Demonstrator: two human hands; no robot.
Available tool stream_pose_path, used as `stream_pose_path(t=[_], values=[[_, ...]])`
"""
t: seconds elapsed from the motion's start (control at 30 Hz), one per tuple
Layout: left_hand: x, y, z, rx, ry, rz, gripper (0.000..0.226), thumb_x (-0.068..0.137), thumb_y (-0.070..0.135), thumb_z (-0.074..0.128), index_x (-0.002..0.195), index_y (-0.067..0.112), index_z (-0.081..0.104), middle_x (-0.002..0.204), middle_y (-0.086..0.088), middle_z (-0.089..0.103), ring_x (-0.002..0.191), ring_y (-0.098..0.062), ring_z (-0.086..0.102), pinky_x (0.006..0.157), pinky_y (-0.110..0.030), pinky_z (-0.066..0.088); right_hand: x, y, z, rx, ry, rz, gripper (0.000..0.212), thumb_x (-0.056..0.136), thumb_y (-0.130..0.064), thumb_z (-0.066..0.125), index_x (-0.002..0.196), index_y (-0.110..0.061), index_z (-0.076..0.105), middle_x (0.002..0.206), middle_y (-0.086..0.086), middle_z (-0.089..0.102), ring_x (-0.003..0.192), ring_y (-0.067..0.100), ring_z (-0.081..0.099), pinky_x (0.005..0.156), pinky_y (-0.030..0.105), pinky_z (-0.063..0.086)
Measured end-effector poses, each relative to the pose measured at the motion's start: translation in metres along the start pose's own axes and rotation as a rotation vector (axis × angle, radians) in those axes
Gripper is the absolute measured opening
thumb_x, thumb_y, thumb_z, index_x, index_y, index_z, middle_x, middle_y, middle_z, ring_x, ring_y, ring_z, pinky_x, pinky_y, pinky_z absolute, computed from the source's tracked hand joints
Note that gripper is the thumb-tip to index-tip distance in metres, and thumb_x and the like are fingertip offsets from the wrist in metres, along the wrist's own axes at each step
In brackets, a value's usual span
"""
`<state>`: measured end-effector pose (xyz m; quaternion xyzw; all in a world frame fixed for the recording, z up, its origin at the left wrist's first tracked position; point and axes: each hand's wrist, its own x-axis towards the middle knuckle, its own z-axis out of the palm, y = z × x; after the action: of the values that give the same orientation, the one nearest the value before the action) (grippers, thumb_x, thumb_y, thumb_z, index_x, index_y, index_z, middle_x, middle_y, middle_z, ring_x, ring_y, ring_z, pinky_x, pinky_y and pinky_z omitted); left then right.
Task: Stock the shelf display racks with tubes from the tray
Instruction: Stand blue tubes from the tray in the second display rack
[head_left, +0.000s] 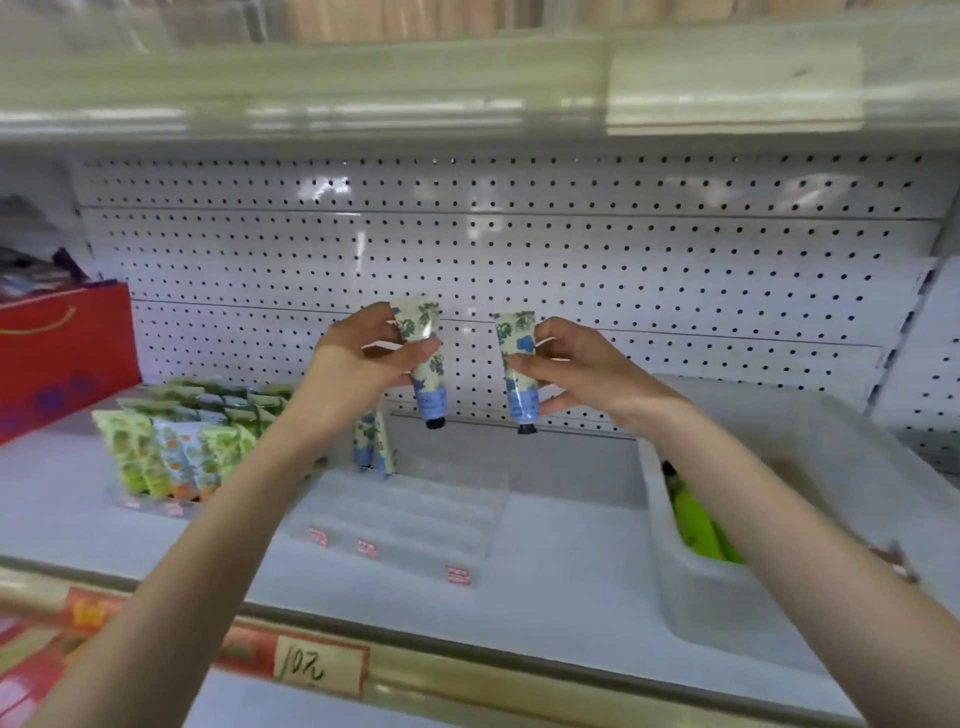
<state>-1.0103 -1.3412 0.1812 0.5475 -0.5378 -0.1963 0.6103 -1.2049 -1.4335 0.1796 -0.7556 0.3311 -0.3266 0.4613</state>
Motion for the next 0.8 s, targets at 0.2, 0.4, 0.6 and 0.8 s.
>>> stream_pose_path(t=[0.2, 0.4, 0.6, 0.8], values=[[0.025, -0.019, -0.060, 0.236, -0.143, 0.007, 0.030, 0.076, 0.025, 0.075, 0.080, 0.004, 0.054, 0.077, -0.022, 0.061, 0.077, -0.031, 0.063, 0.073, -0.031, 0.047, 0.027, -0.003, 0.056, -0.009, 0.061, 0.032, 0.014, 0.089, -0.021, 0.062, 0.094, -0.015, 0.050, 0.087, -0.003, 0.055, 0.078, 0.007, 0.060, 0.068, 0.025, 0.059], [0.048, -0.036, -0.107, 0.416, -0.325, 0.021, 0.025, 0.073, 0.028, 0.077, 0.093, 0.020, 0.064, 0.075, -0.002, 0.067, 0.076, -0.017, 0.064, 0.072, -0.024, 0.048, 0.050, 0.004, 0.112, -0.036, 0.095, 0.064, 0.016, 0.088, -0.023, 0.063, 0.095, -0.016, 0.050, 0.093, 0.000, 0.056, 0.088, 0.014, 0.061, 0.077, 0.035, 0.058], [0.069, -0.056, -0.125, 0.679, -0.524, 0.098, 0.060, 0.076, 0.033, 0.075, 0.128, 0.016, 0.052, 0.123, -0.001, 0.056, 0.095, -0.010, 0.053, 0.078, -0.017, 0.037, 0.055, 0.021, 0.159, 0.041, 0.249, 0.095, 0.023, 0.086, -0.018, 0.066, 0.104, -0.009, 0.055, 0.105, 0.007, 0.064, 0.094, 0.017, 0.064, 0.076, 0.031, 0.059], [0.081, -0.073, -0.120, 0.740, -0.663, 0.170, 0.029, 0.074, 0.030, 0.077, 0.094, 0.013, 0.066, 0.088, 0.002, 0.061, 0.081, -0.016, 0.057, 0.063, -0.022, 0.041, 0.056, 0.041, 0.194, 0.079, 0.396, 0.063, 0.013, 0.086, -0.009, 0.065, 0.088, -0.012, 0.053, 0.093, 0.003, 0.059, 0.080, 0.015, 0.062, 0.071, 0.030, 0.059]])
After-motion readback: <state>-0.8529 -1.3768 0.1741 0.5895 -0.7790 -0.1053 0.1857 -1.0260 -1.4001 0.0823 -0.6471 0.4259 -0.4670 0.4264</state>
